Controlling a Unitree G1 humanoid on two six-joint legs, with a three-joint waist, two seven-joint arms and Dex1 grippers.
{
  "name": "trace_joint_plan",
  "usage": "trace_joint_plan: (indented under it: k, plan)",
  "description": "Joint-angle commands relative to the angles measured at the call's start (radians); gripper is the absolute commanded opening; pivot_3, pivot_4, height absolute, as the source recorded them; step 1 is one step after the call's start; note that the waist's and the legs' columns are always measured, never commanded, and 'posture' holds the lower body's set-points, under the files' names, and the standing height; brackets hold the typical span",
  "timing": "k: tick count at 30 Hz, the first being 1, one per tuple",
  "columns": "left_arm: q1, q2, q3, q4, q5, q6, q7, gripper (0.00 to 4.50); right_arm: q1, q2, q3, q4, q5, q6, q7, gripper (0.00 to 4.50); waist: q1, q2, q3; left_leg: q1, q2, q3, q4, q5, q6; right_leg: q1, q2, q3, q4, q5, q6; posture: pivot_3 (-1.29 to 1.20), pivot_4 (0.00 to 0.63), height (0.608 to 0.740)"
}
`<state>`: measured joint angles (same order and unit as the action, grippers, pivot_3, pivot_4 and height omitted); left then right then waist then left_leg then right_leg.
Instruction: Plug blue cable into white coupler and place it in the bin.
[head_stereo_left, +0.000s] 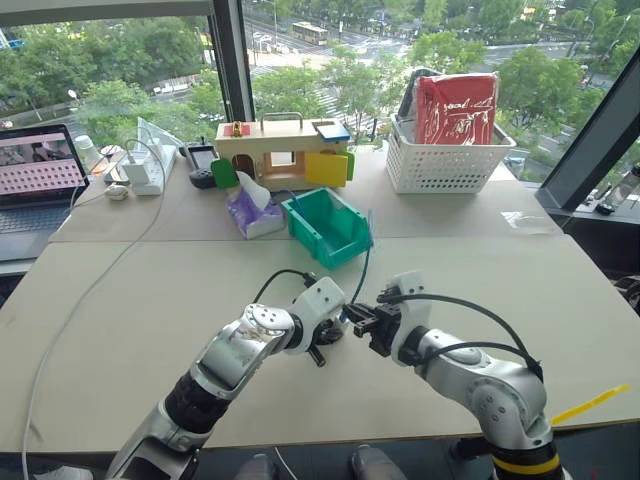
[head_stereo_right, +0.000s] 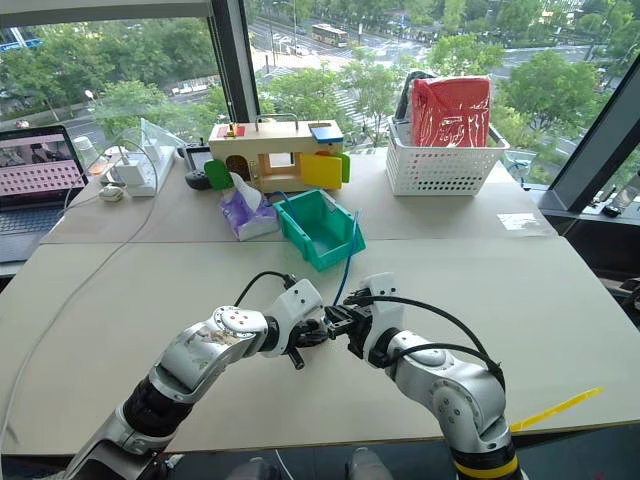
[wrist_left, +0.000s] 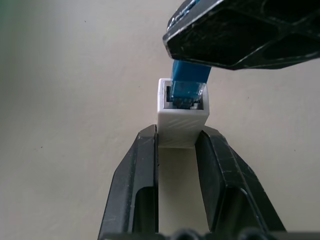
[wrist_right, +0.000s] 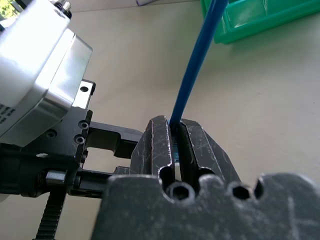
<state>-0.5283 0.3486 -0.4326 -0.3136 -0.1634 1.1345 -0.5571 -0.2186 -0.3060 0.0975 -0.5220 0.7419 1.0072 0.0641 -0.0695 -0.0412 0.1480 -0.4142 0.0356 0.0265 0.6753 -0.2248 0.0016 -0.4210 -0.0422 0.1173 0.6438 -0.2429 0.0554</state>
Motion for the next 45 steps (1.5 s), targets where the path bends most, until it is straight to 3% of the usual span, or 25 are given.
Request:
trace_joint_plan:
  k: [1, 6, 10, 12, 20, 25, 30, 33, 38, 40, 41, 45]
  plan:
    - [0.004, -0.002, 0.021, -0.03, -0.01, 0.003, 0.017, 0.61, 0.064, -0.023, 0.1, 0.085, -0.039, 0.07, 0.051, 0.0, 0.0, -0.001, -0.001, 0.0, 0.0, 0.0, 0.0, 0.0, 0.0, 0.0, 0.0, 0.0, 0.0, 0.0, 0.0, 0.0, 0.15, 0.715]
    - [0.009, 0.007, 0.03, -0.028, -0.013, -0.004, 0.013, 0.61, 0.053, -0.009, 0.072, 0.092, -0.073, 0.048, 0.083, 0.0, 0.0, -0.002, -0.003, 0.001, 0.0, 0.0, -0.001, 0.0, 0.0, 0.001, 0.0, 0.0, 0.0, -0.001, 0.0, 0.0, 0.15, 0.715]
    - [0.021, 0.048, 0.044, -0.002, -0.007, -0.052, 0.0, 0.61, 0.009, 0.051, -0.084, 0.078, -0.031, -0.004, 0.074, 0.0, -0.002, -0.002, -0.003, 0.001, 0.0, 0.0, -0.002, 0.0, 0.0, 0.0, 0.0, 0.0, 0.0, -0.001, 0.0, 0.0, 0.15, 0.715]
    - [0.034, 0.07, 0.036, -0.012, -0.032, -0.067, -0.036, 1.63, -0.035, 0.059, -0.16, 0.066, 0.003, 0.016, 0.056, 0.0, -0.004, -0.001, -0.002, 0.001, 0.0, 0.0, -0.002, 0.0, 0.0, -0.001, 0.001, 0.001, 0.0, 0.0, 0.0, 0.0, 0.15, 0.715]
    - [0.09, 0.077, 0.076, -0.03, -0.078, -0.119, -0.053, 4.48, -0.284, -0.01, -0.379, 0.134, 0.106, 0.085, 0.019, 0.0, 0.004, 0.0, 0.002, -0.002, -0.001, 0.0, -0.001, 0.0, 0.0, -0.002, -0.001, 0.001, 0.0, 0.0, 0.0, 0.0, 0.15, 0.715]
    - [0.177, 0.102, 0.132, -0.107, -0.156, -0.191, -0.12, 4.48, -0.53, -0.059, -0.354, 0.373, 0.025, -0.026, 0.111, 0.0, -0.002, 0.001, 0.003, -0.002, -0.001, 0.001, -0.003, 0.0, 0.0, -0.003, 0.0, 0.002, 0.0, 0.001, -0.003, 0.0, 0.15, 0.715]
    - [0.258, 0.12, 0.188, -0.157, -0.212, -0.246, -0.154, 4.48, -0.77, -0.055, -0.181, 0.795, -0.183, -0.26, 0.311, 0.0, -0.001, 0.002, 0.005, -0.002, -0.001, 0.002, -0.005, 0.0, 0.0, -0.004, 0.0, 0.002, -0.001, 0.004, -0.007, 0.0, 0.15, 0.715]
    - [0.309, 0.125, 0.208, -0.18, -0.215, -0.295, -0.148, 4.48, -0.902, -0.023, -0.141, 1.084, -0.288, -0.429, 0.379, 0.0, -0.002, 0.002, 0.005, -0.002, -0.001, 0.002, -0.006, 0.0, 0.0, -0.004, -0.001, 0.002, -0.003, 0.004, -0.007, 0.0, 0.15, 0.715]
    - [0.472, 0.035, 0.313, -0.185, -0.211, -0.484, -0.073, 4.48, -1.042, 0.005, -0.069, 1.442, -0.449, -0.648, 0.47, 0.0, 0.004, 0.002, 0.006, -0.005, -0.002, 0.003, -0.008, 0.0, -0.001, -0.007, -0.004, 0.001, -0.004, 0.004, -0.008, 0.0, 0.15, 0.715]
    - [0.534, 0.039, 0.336, -0.193, -0.188, -0.562, -0.073, 4.5, -1.069, 0.011, -0.08, 1.498, -0.466, -0.694, 0.507, 0.87, 0.004, 0.002, 0.006, -0.01, -0.002, 0.002, -0.009, -0.001, -0.002, -0.011, -0.005, -0.001, -0.003, 0.004, -0.008, 0.0, 0.15, 0.715]
    - [0.56, 0.044, 0.351, -0.193, -0.175, -0.605, -0.07, 4.5, -1.078, 0.011, -0.092, 1.509, -0.467, -0.709, 0.524, 1.01, 0.005, 0.002, 0.006, -0.011, -0.002, 0.002, -0.009, -0.001, -0.002, -0.014, -0.005, -0.001, -0.003, 0.005, -0.008, 0.0, 0.15, 0.715]
    - [0.595, 0.061, 0.394, -0.162, -0.164, -0.687, -0.071, 4.5, -1.077, -0.01, -0.146, 1.45, -0.44, -0.699, 0.574, 2.44, 0.005, 0.003, 0.007, -0.016, -0.002, 0.001, -0.009, -0.001, -0.002, -0.019, -0.005, -0.001, 0.0, 0.005, -0.009, 0.0, 0.15, 0.715]
